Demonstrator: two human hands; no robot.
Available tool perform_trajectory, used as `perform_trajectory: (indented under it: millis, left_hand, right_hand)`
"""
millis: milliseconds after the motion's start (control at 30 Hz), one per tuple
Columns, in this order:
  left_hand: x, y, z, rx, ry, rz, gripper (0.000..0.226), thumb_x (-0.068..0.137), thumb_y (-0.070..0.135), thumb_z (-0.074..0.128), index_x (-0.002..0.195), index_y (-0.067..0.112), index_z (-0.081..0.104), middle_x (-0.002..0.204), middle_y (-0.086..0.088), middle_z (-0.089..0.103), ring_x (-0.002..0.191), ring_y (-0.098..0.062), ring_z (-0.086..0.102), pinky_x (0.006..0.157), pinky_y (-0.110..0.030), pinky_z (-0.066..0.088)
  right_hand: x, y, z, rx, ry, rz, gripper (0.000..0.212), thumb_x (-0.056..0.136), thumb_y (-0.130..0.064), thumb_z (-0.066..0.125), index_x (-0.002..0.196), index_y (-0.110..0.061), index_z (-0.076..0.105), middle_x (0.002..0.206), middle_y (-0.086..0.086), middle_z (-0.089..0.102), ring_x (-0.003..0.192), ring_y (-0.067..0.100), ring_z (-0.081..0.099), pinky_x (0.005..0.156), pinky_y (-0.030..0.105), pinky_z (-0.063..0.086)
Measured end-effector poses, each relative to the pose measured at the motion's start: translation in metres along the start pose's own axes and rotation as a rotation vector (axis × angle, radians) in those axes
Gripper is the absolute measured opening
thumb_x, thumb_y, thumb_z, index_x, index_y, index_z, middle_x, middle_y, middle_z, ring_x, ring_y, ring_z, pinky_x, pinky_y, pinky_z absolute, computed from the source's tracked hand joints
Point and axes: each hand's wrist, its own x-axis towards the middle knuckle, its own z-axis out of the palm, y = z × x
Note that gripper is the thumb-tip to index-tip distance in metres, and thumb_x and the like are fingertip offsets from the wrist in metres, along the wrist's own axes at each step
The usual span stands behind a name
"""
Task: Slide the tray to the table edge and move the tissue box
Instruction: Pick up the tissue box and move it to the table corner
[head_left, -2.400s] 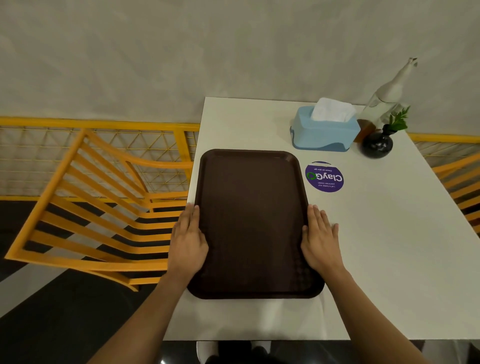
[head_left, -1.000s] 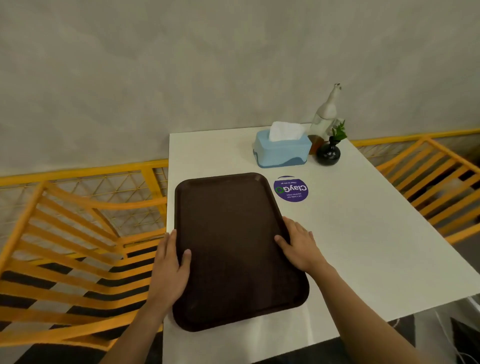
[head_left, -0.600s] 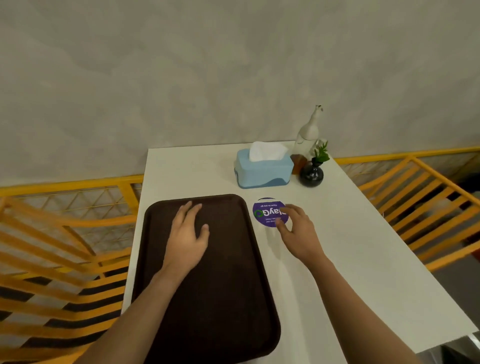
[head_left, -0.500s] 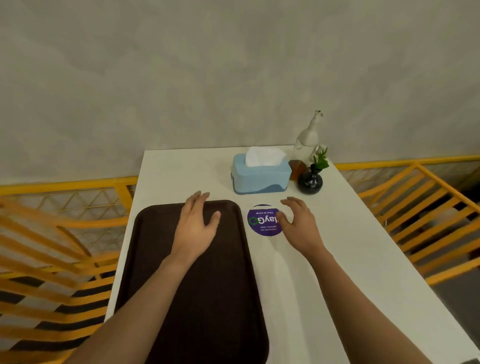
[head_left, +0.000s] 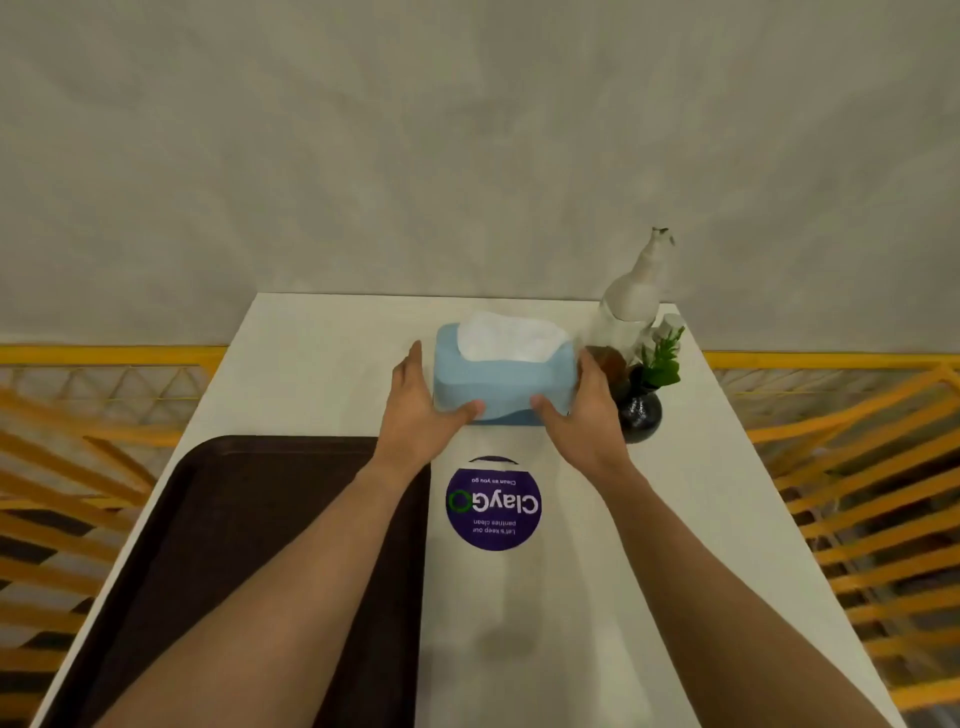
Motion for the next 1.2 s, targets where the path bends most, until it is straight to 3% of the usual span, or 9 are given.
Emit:
perform_trajectory:
  millis: [167, 267, 333, 433, 567, 867, 1067, 1200]
  left_hand:
    - [0.022, -0.007, 0.013, -0.005, -0.04, -0.078, 0.136, 0.063, 0.049, 0.091, 0.161, 0.013, 0.004, 0.162, -0.012, 0.026, 0.148, -0.03, 0.029, 0.115, -0.042, 0.031]
    - [0.03, -0.012, 0.018, -0.077, -0.089, -0.142, 0.131, 0.065, 0.042, 0.092, 0.16, 0.012, 0.007, 0.156, -0.009, 0.037, 0.14, -0.027, 0.04, 0.106, -0.034, 0.038]
    - [0.033, -0.016, 0.022, -0.13, -0.107, -0.155, 0.111, 0.067, 0.035, 0.092, 0.154, 0.015, 0.026, 0.137, -0.002, 0.052, 0.124, -0.021, 0.052, 0.089, -0.024, 0.044]
    - [0.035, -0.019, 0.025, -0.164, -0.074, -0.125, 0.082, 0.07, 0.026, 0.091, 0.139, 0.018, 0.046, 0.12, 0.005, 0.058, 0.113, -0.019, 0.057, 0.079, -0.02, 0.045]
    - [0.037, -0.022, 0.015, -0.178, -0.074, -0.106, 0.08, 0.071, 0.026, 0.09, 0.139, 0.018, 0.048, 0.121, 0.005, 0.058, 0.109, -0.014, 0.055, 0.076, -0.016, 0.045]
    - [0.038, -0.036, -0.051, -0.158, 0.027, -0.04, 0.078, 0.07, 0.032, 0.09, 0.136, 0.023, 0.05, 0.115, 0.012, 0.058, 0.102, -0.009, 0.055, 0.065, -0.006, 0.04]
    - [0.04, -0.062, -0.122, -0.148, 0.062, -0.008, 0.077, 0.07, 0.033, 0.089, 0.136, 0.022, 0.05, 0.114, 0.014, 0.057, 0.099, -0.007, 0.055, 0.06, -0.002, 0.041]
    - [0.047, -0.086, -0.176, -0.132, 0.058, 0.01, 0.074, 0.073, 0.033, 0.088, 0.135, 0.025, 0.05, 0.117, 0.012, 0.058, 0.101, -0.008, 0.056, 0.067, -0.008, 0.046]
  right_hand:
    - [0.008, 0.011, 0.009, 0.112, -0.025, -0.022, 0.085, 0.084, -0.025, 0.079, 0.153, -0.025, 0.029, 0.143, 0.0, 0.051, 0.132, 0.021, 0.05, 0.11, 0.048, 0.046]
    - [0.008, 0.019, 0.014, 0.104, -0.037, 0.019, 0.095, 0.085, -0.029, 0.08, 0.158, -0.026, 0.019, 0.145, 0.002, 0.05, 0.132, 0.026, 0.051, 0.109, 0.047, 0.046]
    - [0.01, 0.024, 0.017, 0.103, -0.03, 0.041, 0.096, 0.086, -0.03, 0.079, 0.159, -0.025, 0.017, 0.147, 0.003, 0.049, 0.133, 0.027, 0.05, 0.109, 0.045, 0.046]
    - [0.014, 0.026, 0.021, 0.117, -0.004, 0.03, 0.089, 0.086, -0.029, 0.08, 0.155, -0.025, 0.025, 0.137, -0.002, 0.053, 0.126, 0.021, 0.052, 0.099, 0.031, 0.047]
    - [0.015, 0.021, 0.028, 0.14, 0.013, -0.005, 0.083, 0.085, -0.029, 0.081, 0.151, -0.026, 0.031, 0.125, -0.014, 0.051, 0.113, 0.008, 0.052, 0.078, 0.001, 0.04]
    - [0.013, -0.028, 0.067, 0.143, -0.003, -0.065, 0.079, 0.088, -0.041, 0.077, 0.15, -0.033, 0.029, 0.138, -0.013, 0.053, 0.116, 0.006, 0.053, 0.093, 0.027, 0.052]
    - [0.009, -0.084, 0.114, 0.159, -0.014, -0.095, 0.079, 0.084, -0.047, 0.077, 0.147, -0.036, 0.032, 0.12, -0.027, 0.051, 0.095, -0.009, 0.058, 0.071, 0.004, 0.046]
    - [0.005, -0.119, 0.155, 0.153, -0.011, -0.117, 0.08, 0.085, -0.047, 0.078, 0.149, -0.03, 0.033, 0.125, -0.02, 0.051, 0.102, 0.003, 0.055, 0.075, 0.005, 0.041]
